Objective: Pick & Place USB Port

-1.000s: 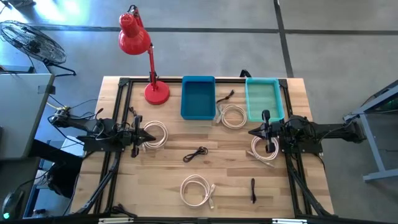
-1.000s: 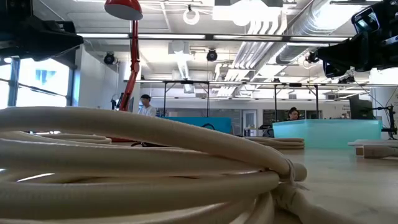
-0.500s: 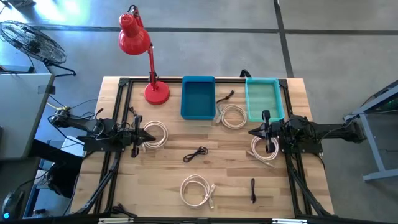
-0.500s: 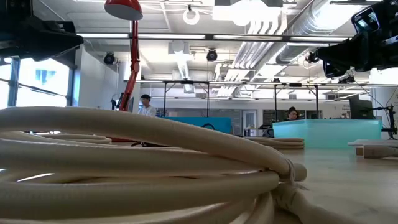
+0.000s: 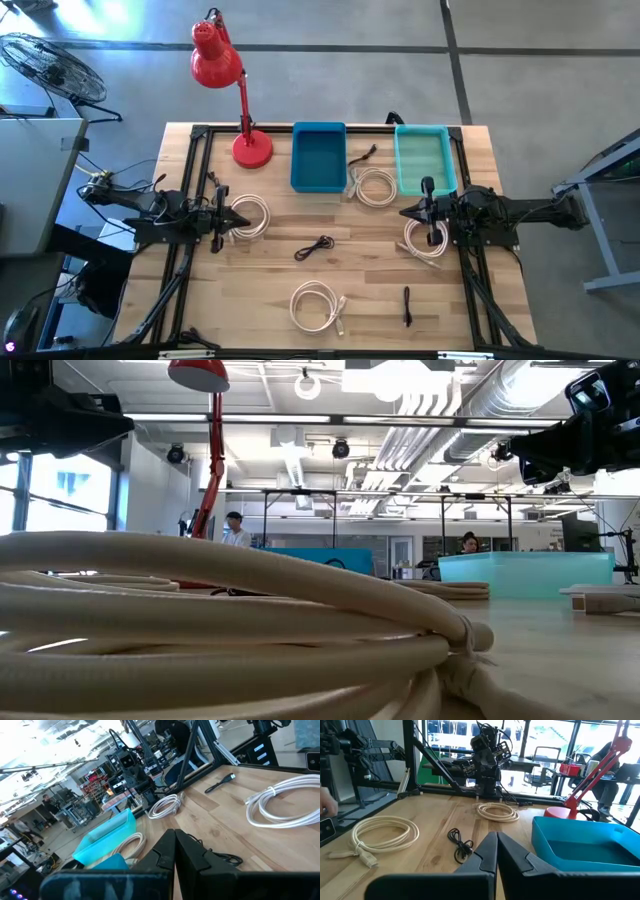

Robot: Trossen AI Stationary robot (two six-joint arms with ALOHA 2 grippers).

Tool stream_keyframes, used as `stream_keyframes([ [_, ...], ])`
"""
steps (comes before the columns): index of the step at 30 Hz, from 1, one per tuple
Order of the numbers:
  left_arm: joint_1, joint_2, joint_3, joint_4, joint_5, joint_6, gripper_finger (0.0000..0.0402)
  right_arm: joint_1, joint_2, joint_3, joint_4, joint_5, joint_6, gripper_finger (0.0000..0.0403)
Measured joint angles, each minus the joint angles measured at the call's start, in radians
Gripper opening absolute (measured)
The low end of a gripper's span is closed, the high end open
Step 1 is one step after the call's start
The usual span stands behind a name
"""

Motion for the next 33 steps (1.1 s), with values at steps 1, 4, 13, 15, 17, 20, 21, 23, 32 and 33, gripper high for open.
stream_keyframes([
  [1,0.000,0.000,0.000,0.000,0.000,0.000,0.0000,0.000,0.000,0.000,0.000,0.000,0.000,0.0000],
  [4,0.000,0.000,0.000,0.000,0.000,0.000,0.0000,0.000,0.000,0.000,0.000,0.000,0.000,0.0000],
  [13,0.000,0.000,0.000,0.000,0.000,0.000,0.0000,0.000,0.000,0.000,0.011,0.000,0.000,0.0000],
  [15,0.000,0.000,0.000,0.000,0.000,0.000,0.0000,0.000,0.000,0.000,0.011,0.000,0.000,0.0000],
  [17,0.000,0.000,0.000,0.000,0.000,0.000,0.0000,0.000,0.000,0.000,0.011,0.000,0.000,0.0000],
  [20,0.000,0.000,0.000,0.000,0.000,0.000,0.0000,0.000,0.000,0.000,0.012,0.000,0.007,0.0000],
  [21,0.000,0.000,0.000,0.000,0.000,0.000,0.0000,0.000,0.000,0.000,0.012,0.000,0.007,0.0000],
  [23,0.000,0.000,0.000,0.000,0.000,0.000,0.0000,0.000,0.000,0.000,0.012,0.000,0.007,0.0000],
  [32,0.000,0.000,-0.001,0.004,-0.001,0.000,0.0000,0.000,0.000,0.000,0.012,0.000,0.005,0.0000],
  [33,0.000,0.000,-0.001,0.003,0.000,0.000,0.0000,0.000,0.000,0.000,0.015,0.000,-0.001,0.0000],
])
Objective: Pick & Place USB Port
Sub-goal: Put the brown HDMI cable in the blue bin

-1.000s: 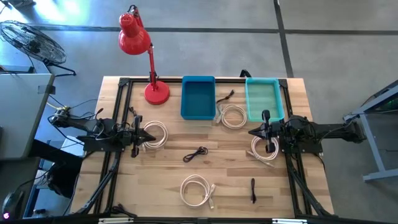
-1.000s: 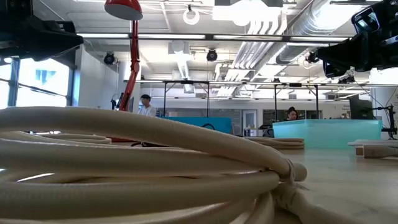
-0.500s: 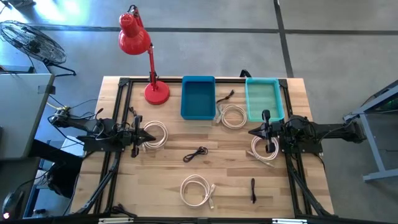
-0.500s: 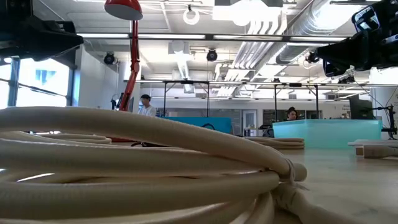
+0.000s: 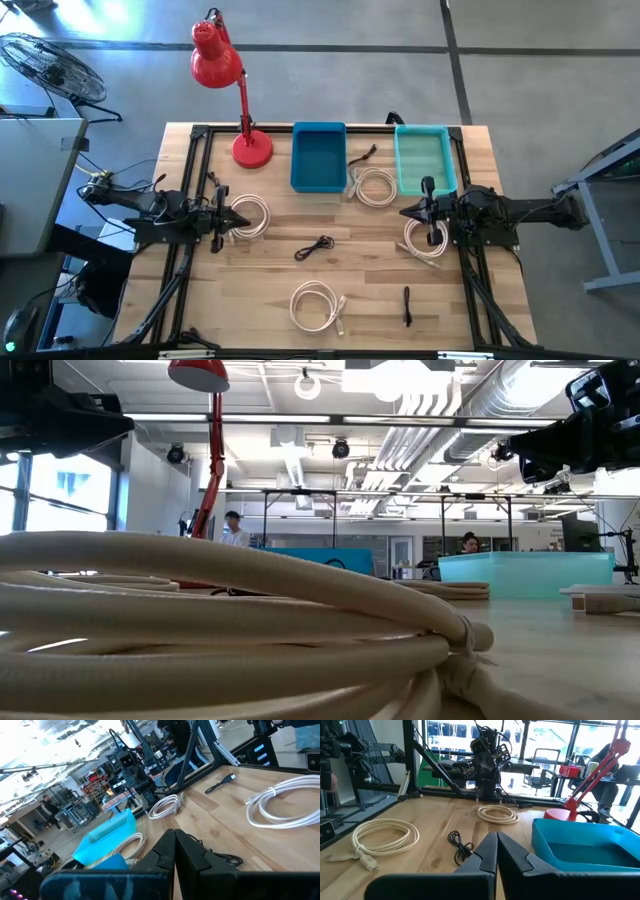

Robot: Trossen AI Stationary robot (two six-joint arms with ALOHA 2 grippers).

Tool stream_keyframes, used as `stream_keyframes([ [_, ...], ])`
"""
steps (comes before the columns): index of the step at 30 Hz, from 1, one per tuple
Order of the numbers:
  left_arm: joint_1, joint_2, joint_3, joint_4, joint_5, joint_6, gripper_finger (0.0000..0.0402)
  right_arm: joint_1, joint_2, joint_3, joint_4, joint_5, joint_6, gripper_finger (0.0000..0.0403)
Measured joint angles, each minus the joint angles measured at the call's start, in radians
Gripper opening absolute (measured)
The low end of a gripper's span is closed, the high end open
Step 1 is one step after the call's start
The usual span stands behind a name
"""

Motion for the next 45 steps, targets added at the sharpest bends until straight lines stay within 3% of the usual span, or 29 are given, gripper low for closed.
stream_keyframes([
  [14,0.000,0.000,0.000,0.000,-0.031,0.079,0.0000,0.000,0.000,0.000,0.020,-0.001,0.072,0.0000],
  [32,0.000,0.000,0.000,0.000,-0.027,0.078,0.0000,0.000,0.000,0.000,-0.003,0.000,0.023,0.0000],
  [41,0.000,-0.001,-0.001,0.050,-0.001,0.006,0.0000,0.000,0.000,0.000,0.004,0.001,0.070,0.0000],
  [45,0.000,0.000,-0.001,0.045,-0.028,0.030,0.0000,0.000,0.000,0.000,-0.007,0.051,0.039,0.0000],
])
